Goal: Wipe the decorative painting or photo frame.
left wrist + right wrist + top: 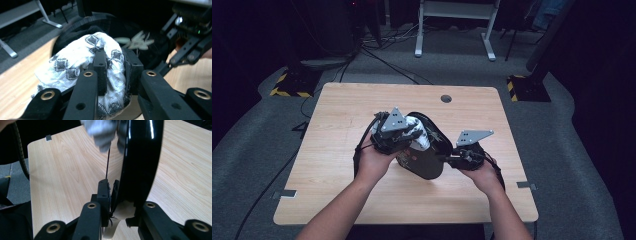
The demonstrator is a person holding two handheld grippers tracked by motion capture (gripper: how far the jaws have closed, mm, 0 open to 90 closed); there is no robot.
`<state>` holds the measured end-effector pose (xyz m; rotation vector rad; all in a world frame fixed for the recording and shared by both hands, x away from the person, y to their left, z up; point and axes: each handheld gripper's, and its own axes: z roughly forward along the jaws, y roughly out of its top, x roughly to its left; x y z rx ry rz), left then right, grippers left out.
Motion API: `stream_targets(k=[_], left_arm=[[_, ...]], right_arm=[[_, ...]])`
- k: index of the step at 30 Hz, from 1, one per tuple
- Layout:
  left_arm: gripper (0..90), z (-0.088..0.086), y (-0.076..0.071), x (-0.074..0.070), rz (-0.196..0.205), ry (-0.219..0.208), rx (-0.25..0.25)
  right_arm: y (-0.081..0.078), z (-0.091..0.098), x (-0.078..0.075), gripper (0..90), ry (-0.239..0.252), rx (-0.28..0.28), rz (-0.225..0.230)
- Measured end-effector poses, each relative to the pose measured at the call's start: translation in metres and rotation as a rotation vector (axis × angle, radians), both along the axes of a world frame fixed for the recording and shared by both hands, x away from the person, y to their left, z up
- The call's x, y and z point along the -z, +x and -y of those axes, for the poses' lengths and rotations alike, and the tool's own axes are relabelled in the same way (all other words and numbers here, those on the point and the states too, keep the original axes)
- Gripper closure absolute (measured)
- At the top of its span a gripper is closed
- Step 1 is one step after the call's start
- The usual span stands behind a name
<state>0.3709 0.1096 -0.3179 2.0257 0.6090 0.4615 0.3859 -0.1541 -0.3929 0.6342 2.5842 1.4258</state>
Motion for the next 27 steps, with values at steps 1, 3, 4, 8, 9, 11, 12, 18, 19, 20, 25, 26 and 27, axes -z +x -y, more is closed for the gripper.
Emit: stream_targets(k=[1,3,4,8,9,11,12,18,19,20,25,26,27], left_arm=[[76.0,0.000,0.001,-0.001,0.000,-0.003,0.001],[76.1,-0.001,0.001,0.000,-0.001,-0.007,0.004],[76.1,-0.002,0.002,0.001,-0.004,-0.017,0.006],[76.3,-0.006,0.004,0.014,-0.031,-0.014,0.000],[76.3,-0.007,0.004,0.017,-0.037,-0.014,0.001],[76.3,-0.009,0.005,0.023,-0.052,-0.016,0.000],[76.4,-0.010,0.005,0.025,-0.060,-0.020,0.002],[76.4,-0.009,0.007,0.016,-0.060,-0.024,0.018],[76.4,-0.008,0.007,0.013,-0.058,-0.024,0.020],[76.4,-0.008,0.008,0.009,-0.055,-0.027,0.030],[76.4,-0.013,0.016,0.001,-0.074,-0.036,0.101],[76.4,-0.014,0.018,0.002,-0.083,-0.046,0.116],[76.4,-0.016,0.019,0.003,-0.094,-0.060,0.129]], right_arm=[[0.000,0.000,0.000,78.3,0.001,0.000,0.000],[0.000,0.000,0.000,78.3,0.002,-0.001,0.000],[0.000,0.000,0.000,78.3,0.003,0.000,-0.001],[0.000,0.001,0.001,78.2,0.005,0.002,-0.005],[0.000,0.001,0.001,78.2,0.005,0.003,-0.005],[0.000,0.001,0.001,78.1,0.005,0.004,-0.005],[0.000,0.001,0.000,78.1,0.004,0.005,-0.006],[0.000,0.003,0.000,78.3,-0.002,-0.003,-0.009],[0.001,0.003,0.000,78.3,-0.003,-0.005,-0.009],[0.001,0.003,0.000,78.3,-0.004,-0.005,-0.009],[0.001,0.005,0.000,78.4,-0.005,-0.018,-0.014],[0.002,0.006,0.001,78.3,-0.004,-0.021,-0.017],[0.002,0.007,0.001,78.3,-0.004,-0.021,-0.019]])
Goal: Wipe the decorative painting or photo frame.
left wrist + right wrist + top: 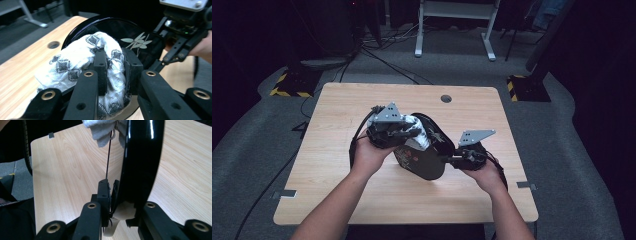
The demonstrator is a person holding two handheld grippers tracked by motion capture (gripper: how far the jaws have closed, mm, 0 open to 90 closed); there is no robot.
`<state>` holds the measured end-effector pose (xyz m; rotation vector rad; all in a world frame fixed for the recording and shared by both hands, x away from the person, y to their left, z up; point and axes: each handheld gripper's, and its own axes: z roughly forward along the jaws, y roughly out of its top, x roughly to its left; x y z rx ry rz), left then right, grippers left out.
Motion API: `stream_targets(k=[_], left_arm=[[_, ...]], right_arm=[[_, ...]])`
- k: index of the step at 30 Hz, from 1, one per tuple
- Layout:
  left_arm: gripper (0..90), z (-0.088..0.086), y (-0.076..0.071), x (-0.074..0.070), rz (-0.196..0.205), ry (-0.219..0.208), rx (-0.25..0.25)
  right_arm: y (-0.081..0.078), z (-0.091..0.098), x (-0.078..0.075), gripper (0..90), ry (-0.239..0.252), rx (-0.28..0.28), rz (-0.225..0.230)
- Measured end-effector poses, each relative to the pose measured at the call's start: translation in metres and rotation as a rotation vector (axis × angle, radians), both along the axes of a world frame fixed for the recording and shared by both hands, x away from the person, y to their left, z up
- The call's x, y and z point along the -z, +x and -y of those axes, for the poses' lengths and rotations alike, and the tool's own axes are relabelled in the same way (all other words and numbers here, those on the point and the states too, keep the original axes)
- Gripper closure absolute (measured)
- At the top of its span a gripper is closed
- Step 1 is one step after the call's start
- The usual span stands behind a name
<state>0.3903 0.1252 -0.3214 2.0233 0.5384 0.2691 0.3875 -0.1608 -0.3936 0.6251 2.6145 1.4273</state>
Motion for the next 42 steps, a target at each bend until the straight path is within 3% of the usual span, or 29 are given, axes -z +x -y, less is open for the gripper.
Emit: stream_targets(k=[6,9,12,20,31,35,39,42], left_arm=[[76.4,-0.004,0.004,0.016,-0.047,-0.002,0.028],[76.4,-0.006,0.003,0.021,-0.056,-0.028,0.042],[76.3,-0.004,0.001,0.015,-0.042,-0.014,0.053],[76.3,-0.002,-0.002,-0.002,-0.001,-0.024,0.059],[76.4,-0.008,-0.002,0.025,-0.047,-0.035,0.054],[76.3,-0.005,-0.004,0.017,-0.027,-0.014,0.041],[76.3,-0.004,-0.004,-0.003,0.012,-0.029,0.033],[76.3,-0.005,-0.003,-0.008,0.015,-0.030,0.029]], right_arm=[[0.000,0.002,0.000,78.3,-0.005,-0.011,-0.004],[0.001,0.004,-0.001,78.3,-0.009,-0.020,-0.008],[0.001,0.006,-0.002,78.4,-0.018,-0.035,-0.013],[0.002,0.007,-0.002,78.5,-0.016,-0.059,-0.018],[0.002,0.007,-0.002,78.3,-0.017,-0.057,-0.017],[0.002,0.007,-0.002,78.3,-0.019,-0.059,-0.014],[0.002,0.007,-0.002,78.4,-0.019,-0.062,-0.013],[0.002,0.006,-0.001,78.4,-0.017,-0.060,-0.014]])
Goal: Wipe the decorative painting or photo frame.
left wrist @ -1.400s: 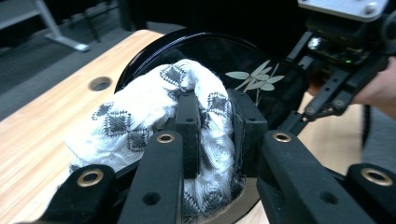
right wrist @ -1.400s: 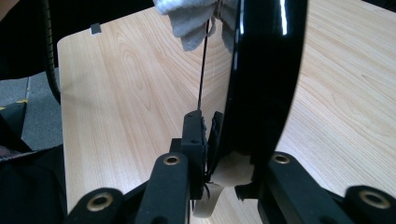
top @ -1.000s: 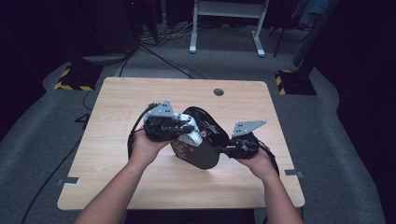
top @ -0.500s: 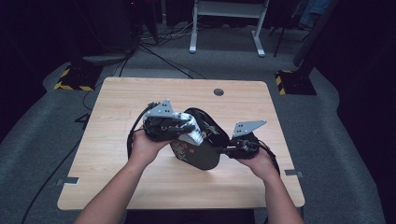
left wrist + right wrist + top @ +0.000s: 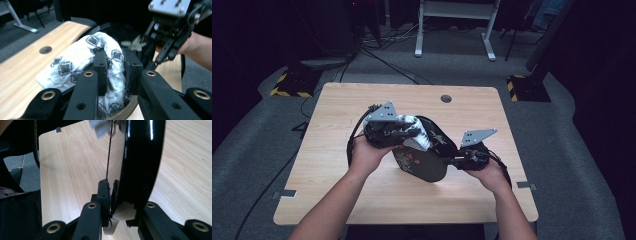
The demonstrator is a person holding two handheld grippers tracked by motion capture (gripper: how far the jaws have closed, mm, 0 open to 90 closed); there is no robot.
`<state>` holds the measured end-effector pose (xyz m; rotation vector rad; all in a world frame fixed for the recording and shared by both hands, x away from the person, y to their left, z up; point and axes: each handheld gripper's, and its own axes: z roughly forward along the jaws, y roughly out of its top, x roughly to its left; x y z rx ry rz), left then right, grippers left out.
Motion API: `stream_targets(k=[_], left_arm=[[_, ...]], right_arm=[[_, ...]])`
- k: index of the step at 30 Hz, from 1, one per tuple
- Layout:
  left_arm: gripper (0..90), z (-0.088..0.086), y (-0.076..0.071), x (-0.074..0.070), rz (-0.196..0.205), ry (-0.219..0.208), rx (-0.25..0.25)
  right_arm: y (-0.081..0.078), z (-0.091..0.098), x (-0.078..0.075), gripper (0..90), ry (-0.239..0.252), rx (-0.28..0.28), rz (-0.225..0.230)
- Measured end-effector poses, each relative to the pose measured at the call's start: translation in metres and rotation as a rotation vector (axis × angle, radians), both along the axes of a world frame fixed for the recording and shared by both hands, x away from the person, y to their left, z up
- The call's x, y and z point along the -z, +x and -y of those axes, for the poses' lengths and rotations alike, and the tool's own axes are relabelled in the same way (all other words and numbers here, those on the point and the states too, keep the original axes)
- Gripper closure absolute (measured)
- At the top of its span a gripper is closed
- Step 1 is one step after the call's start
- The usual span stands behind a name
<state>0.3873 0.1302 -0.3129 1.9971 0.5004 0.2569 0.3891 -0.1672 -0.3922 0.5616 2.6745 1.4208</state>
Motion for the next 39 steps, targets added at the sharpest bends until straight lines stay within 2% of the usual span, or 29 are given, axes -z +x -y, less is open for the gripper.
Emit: stream_targets(k=[4,7,13,15,16,21,22,24,27,28,30,34,37,39], left_arm=[[76.4,-0.005,0.002,0.011,-0.017,-0.004,-0.011],[76.4,-0.010,0.004,0.021,-0.049,-0.012,-0.018],[76.4,-0.017,0.004,0.037,-0.077,0.004,-0.026],[76.4,-0.018,0.004,0.036,-0.081,0.005,-0.028],[76.4,-0.017,0.004,0.033,-0.070,0.015,-0.033],[76.3,-0.015,0.004,0.009,-0.023,0.013,-0.031],[76.3,-0.014,0.004,0.008,-0.023,0.018,-0.032],[76.3,-0.014,0.004,0.011,-0.019,0.017,-0.032],[76.4,-0.017,0.005,0.024,-0.045,0.010,-0.032],[76.3,-0.017,0.005,0.024,-0.045,0.010,-0.032],[76.3,-0.021,0.007,0.036,-0.072,0.007,-0.035],[76.3,-0.024,0.006,0.046,-0.093,0.006,-0.040],[76.3,-0.022,0.005,0.044,-0.095,0.010,-0.041],[76.3,-0.019,0.005,0.040,-0.080,0.016,-0.036]], right_arm=[[0.000,0.000,0.000,78.3,0.001,0.002,0.000],[0.000,0.000,0.000,78.1,0.001,0.004,0.000],[0.000,-0.001,0.000,78.1,-0.001,0.004,0.001],[0.000,0.000,0.000,78.1,0.001,0.003,0.000],[0.000,0.000,0.000,78.2,0.002,0.003,0.001],[0.000,0.000,0.001,78.3,0.002,-0.001,0.001],[0.001,0.000,0.001,78.2,0.002,-0.001,0.004],[0.001,0.000,0.001,78.2,0.002,-0.001,0.002],[0.000,-0.001,0.001,78.1,0.003,0.000,0.003],[0.000,-0.001,0.000,78.0,0.002,0.000,0.003],[0.000,-0.001,0.000,77.8,0.002,0.001,0.001],[0.000,-0.002,0.000,77.6,0.000,-0.001,0.002],[0.000,-0.002,0.000,77.7,-0.002,-0.002,0.004],[0.000,-0.001,0.000,77.8,-0.004,0.000,0.003]])
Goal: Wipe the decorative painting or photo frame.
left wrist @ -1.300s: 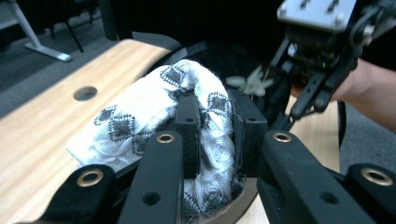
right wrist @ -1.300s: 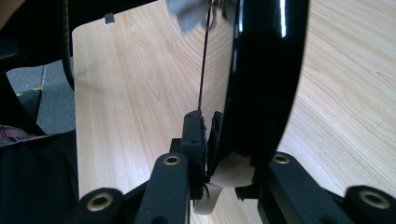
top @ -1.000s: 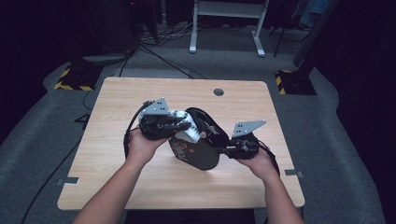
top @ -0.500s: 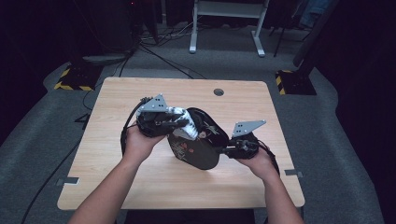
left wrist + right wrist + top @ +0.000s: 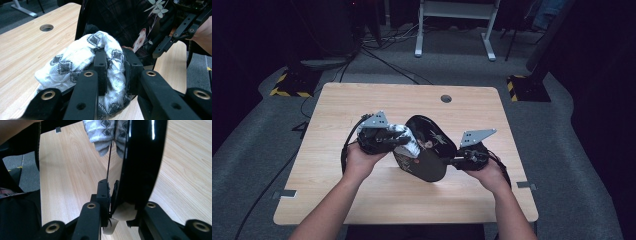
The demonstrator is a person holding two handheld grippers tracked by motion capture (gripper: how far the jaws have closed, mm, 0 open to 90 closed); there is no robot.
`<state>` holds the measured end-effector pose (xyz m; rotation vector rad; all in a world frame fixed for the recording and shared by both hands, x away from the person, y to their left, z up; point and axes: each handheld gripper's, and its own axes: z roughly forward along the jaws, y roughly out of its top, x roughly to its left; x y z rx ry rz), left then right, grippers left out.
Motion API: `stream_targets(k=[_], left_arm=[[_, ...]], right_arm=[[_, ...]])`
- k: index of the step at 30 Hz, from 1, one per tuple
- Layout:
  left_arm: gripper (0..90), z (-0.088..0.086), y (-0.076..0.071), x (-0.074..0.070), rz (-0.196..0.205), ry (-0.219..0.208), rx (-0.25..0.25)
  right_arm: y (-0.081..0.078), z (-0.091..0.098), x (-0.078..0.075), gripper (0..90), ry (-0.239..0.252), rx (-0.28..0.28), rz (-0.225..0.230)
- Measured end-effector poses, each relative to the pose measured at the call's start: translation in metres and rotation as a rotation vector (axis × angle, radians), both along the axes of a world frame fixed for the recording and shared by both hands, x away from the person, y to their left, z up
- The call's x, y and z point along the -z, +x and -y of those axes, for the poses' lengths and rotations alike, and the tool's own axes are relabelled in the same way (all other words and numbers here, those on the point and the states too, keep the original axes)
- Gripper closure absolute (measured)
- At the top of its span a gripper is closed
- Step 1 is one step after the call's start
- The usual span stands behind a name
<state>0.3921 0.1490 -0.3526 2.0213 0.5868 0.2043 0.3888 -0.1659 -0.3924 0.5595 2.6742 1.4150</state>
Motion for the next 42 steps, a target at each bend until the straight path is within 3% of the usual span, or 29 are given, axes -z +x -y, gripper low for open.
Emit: stream_targets(k=[5,8,13,17,22,29,31,39,42], left_arm=[[76.3,0.013,-0.003,-0.018,0.043,-0.003,0.022],[76.3,0.021,-0.007,-0.020,0.077,0.028,0.021],[76.3,0.023,-0.006,0.001,0.036,0.041,0.051],[76.3,0.024,-0.007,0.008,0.024,0.049,0.055],[76.2,0.029,-0.008,0.003,0.039,0.076,0.061],[76.2,0.036,-0.009,-0.015,0.081,0.066,0.075],[76.2,0.036,-0.009,-0.011,0.074,0.055,0.078],[76.2,0.034,-0.011,0.017,0.024,0.080,0.085],[76.2,0.033,-0.009,0.015,0.010,0.081,0.091]], right_arm=[[0.000,0.000,0.000,77.8,-0.001,0.001,0.002],[0.000,0.000,0.000,77.8,0.000,0.001,-0.001],[0.000,0.000,0.000,77.5,-0.002,0.006,0.001],[0.000,0.000,0.000,77.5,-0.003,0.007,0.001],[0.000,0.000,0.000,77.5,-0.006,0.006,0.002],[0.000,0.000,0.000,77.6,-0.006,0.006,0.000],[0.001,0.000,0.001,77.6,-0.004,0.006,-0.002],[0.000,-0.001,0.000,77.6,-0.005,0.007,-0.001],[0.000,-0.001,0.000,77.6,-0.003,0.007,-0.003]])
